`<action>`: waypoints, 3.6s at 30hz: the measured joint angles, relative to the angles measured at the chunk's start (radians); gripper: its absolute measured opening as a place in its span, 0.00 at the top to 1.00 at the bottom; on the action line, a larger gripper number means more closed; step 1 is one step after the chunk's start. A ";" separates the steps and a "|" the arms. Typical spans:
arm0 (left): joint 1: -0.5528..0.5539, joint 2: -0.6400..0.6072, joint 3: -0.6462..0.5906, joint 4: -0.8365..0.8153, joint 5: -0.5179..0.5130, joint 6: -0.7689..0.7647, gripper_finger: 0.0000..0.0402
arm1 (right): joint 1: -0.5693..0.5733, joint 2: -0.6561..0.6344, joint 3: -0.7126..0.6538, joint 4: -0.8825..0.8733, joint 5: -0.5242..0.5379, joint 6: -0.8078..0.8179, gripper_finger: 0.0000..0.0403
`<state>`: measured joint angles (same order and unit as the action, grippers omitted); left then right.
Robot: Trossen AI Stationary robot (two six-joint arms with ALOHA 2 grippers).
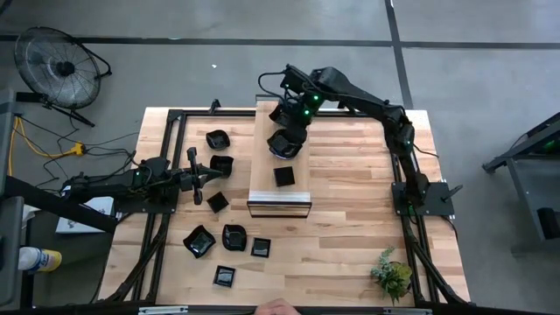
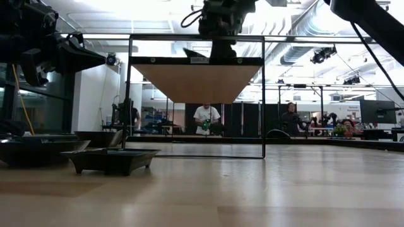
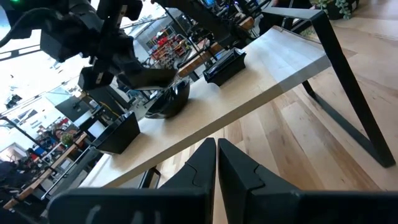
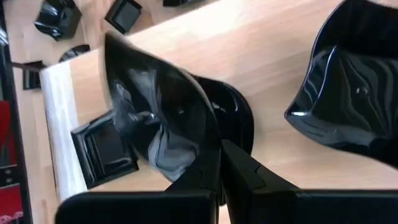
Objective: Pick & Place Mini shaped plates
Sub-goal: Stack the leaf-shaped plate on top of the stacked leaf-shaped plates on the shelf, then stack the square-shaped plate on top of the stacked square-shaped plates on the shelf
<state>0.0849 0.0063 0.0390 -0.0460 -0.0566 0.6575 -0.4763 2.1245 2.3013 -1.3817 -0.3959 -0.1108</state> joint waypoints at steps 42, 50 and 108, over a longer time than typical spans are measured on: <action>0.000 0.000 0.000 0.000 0.000 0.000 0.97 | 0.016 0.017 -0.008 -0.042 0.147 -0.081 0.91; 0.000 0.000 0.000 0.000 0.000 0.000 0.97 | 0.018 0.014 -0.008 -0.043 0.147 -0.099 0.81; 0.000 0.000 0.000 0.000 0.000 0.000 0.97 | 0.817 0.128 0.039 0.246 0.577 0.578 0.81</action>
<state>0.0846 0.0064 0.0391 -0.0462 -0.0564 0.6575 0.3404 2.2524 2.3405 -1.1355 0.1806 0.4675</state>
